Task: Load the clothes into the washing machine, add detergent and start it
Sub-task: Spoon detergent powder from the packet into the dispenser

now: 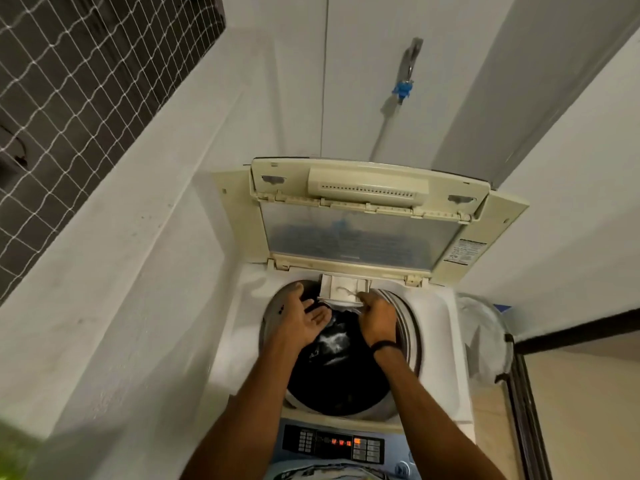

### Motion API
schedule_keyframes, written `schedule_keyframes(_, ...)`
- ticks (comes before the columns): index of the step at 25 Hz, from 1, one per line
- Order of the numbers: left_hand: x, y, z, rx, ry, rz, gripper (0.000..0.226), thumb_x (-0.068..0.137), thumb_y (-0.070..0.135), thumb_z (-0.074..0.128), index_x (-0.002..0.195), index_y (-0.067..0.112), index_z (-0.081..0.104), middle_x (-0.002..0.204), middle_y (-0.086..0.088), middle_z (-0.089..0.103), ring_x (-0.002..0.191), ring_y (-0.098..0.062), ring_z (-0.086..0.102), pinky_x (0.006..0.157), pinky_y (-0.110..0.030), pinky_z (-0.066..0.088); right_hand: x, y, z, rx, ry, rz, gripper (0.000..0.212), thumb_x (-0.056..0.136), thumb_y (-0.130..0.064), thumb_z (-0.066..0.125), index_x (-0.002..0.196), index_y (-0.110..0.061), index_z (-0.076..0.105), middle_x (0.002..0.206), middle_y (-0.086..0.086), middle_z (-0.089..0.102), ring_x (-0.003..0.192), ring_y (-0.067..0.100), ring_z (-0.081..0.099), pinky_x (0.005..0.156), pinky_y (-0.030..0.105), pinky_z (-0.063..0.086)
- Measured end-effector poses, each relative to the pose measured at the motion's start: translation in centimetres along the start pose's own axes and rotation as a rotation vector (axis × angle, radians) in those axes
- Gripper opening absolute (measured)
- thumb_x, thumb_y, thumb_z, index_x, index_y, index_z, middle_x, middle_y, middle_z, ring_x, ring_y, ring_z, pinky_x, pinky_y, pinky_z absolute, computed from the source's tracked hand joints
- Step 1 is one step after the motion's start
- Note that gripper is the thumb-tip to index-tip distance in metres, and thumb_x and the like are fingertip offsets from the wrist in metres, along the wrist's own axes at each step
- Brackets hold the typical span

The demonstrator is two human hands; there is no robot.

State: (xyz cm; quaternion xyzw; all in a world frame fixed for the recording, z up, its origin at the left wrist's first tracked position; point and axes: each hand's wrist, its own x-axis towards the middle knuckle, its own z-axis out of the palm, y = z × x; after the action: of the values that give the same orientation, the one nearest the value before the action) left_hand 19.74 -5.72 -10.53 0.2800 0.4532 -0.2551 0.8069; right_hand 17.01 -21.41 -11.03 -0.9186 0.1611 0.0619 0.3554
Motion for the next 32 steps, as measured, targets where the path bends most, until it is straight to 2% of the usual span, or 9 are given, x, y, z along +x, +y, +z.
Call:
schedule_keyframes(4, 1.2, -0.3, 0.2, -0.032, 0.006, -0.034, 0.072, 0.092, 0.051, 0.059, 0.140, 0.000, 0.042, 0.138, -0.031, 0.047, 0.126, -0.044, 0.050, 0.109, -0.050, 0.043, -0.6, 0.6, 0.7, -0.058, 0.101, -0.135, 0.060, 0.062, 0.023, 0.052, 0.112, -0.004, 0.071, 0.110, 0.015, 0.072, 0.105, 0.029, 0.067, 0.100, 0.026, 0.044)
schedule_keyframes(8, 1.6, -0.4, 0.3, -0.024, -0.015, -0.042, 0.072, 0.093, 0.054, 0.057, 0.139, 0.001, 0.044, 0.140, -0.031, 0.046, 0.129, -0.044, 0.048, 0.112, -0.049, 0.040, -0.7, 0.1, 0.0, -0.034, 0.211, -0.225, 0.061, 0.055, 0.028, 0.052, 0.105, -0.001, 0.073, 0.100, 0.015, 0.074, 0.095, 0.028, 0.068, 0.092, 0.015, 0.037)
schedule_keyframes(11, 1.5, -0.3, 0.4, -0.018, -0.032, -0.030, 0.071, 0.093, 0.054, 0.056, 0.139, 0.002, 0.044, 0.140, -0.031, 0.046, 0.129, -0.044, 0.048, 0.112, -0.049, 0.040, -0.9, -0.1, -0.4, -0.013, 0.257, -0.242, 0.059, 0.056, 0.027, 0.051, 0.102, -0.002, 0.074, 0.096, 0.015, 0.074, 0.089, 0.028, 0.068, 0.087, 0.012, 0.038)
schedule_keyframes(14, 1.0, -0.2, 0.3, -0.001, -0.044, -0.003, 0.072, 0.094, 0.055, 0.055, 0.140, 0.002, 0.043, 0.137, -0.030, 0.048, 0.127, -0.043, 0.050, 0.109, -0.048, 0.042, -0.4, -0.2, -0.9, 0.064, 0.244, -0.063, 0.046, 0.072, 0.015, 0.055, 0.105, -0.010, 0.075, 0.101, 0.011, 0.075, 0.094, 0.027, 0.068, 0.090, 0.025, 0.049)
schedule_keyframes(18, -1.1, 0.4, 0.1, 0.019, -0.063, 0.077, 0.073, 0.093, 0.057, 0.054, 0.142, 0.004, 0.043, 0.136, -0.029, 0.050, 0.126, -0.039, 0.052, 0.107, -0.045, 0.045, -0.1, -0.8, -1.7, 0.466, 0.147, 0.297, 0.020, 0.082, -0.005, 0.064, 0.091, -0.016, 0.079, 0.089, 0.008, 0.077, 0.086, 0.023, 0.071, 0.087, 0.038, 0.057)
schedule_keyframes(21, -4.4, 1.3, -0.1, 0.076, -0.051, 0.246, 0.067, 0.095, 0.055, 0.052, 0.138, 0.005, 0.049, 0.132, -0.025, 0.055, 0.122, -0.036, 0.055, 0.106, -0.042, 0.046, -0.6, -2.3, -2.3, 0.905, 0.016, 0.428, 0.016, 0.085, 0.005, 0.060, 0.089, -0.001, 0.075, 0.089, 0.021, 0.075, 0.083, 0.026, 0.072, 0.088, 0.044, 0.058)
schedule_keyframes(23, -7.6, 2.2, -0.4, 0.124, -0.013, 0.407, 0.061, 0.096, 0.055, 0.051, 0.135, 0.008, 0.053, 0.124, -0.020, 0.063, 0.115, -0.031, 0.060, 0.102, -0.040, 0.048, -1.7, -4.6, -3.1, 1.087, -0.079, 0.436, 0.017, 0.086, 0.012, 0.055, 0.096, 0.011, 0.069, 0.096, 0.029, 0.071, 0.086, 0.031, 0.071, 0.083, 0.039, 0.060)
schedule_keyframes(27, -15.4, 4.0, -2.1, 0.151, 0.077, 0.765, 0.046, 0.100, 0.047, 0.049, 0.123, 0.010, 0.063, 0.117, -0.015, 0.070, 0.103, -0.024, 0.067, 0.087, -0.032, 0.054, -4.9, -9.7, -3.9, 1.198, -0.292, 0.341, 0.023, 0.086, 0.010, 0.055, 0.106, 0.015, 0.064, 0.102, 0.030, 0.069, 0.096, 0.039, 0.069, 0.074, 0.035, 0.062)
schedule_keyframes(32, -25.8, 4.5, -6.7, 0.118, 0.211, 1.178, 0.033, 0.102, 0.039, 0.049, 0.114, 0.014, 0.067, 0.107, -0.007, 0.074, 0.099, -0.020, 0.071, 0.089, -0.032, 0.057, -10.9, -17.2, -3.5, 1.191, -0.537, 0.156, 0.020, 0.086, 0.011, 0.050, 0.099, 0.013, 0.066, 0.085, 0.020, 0.072, 0.090, 0.035, 0.071, 0.080, 0.035, 0.060)
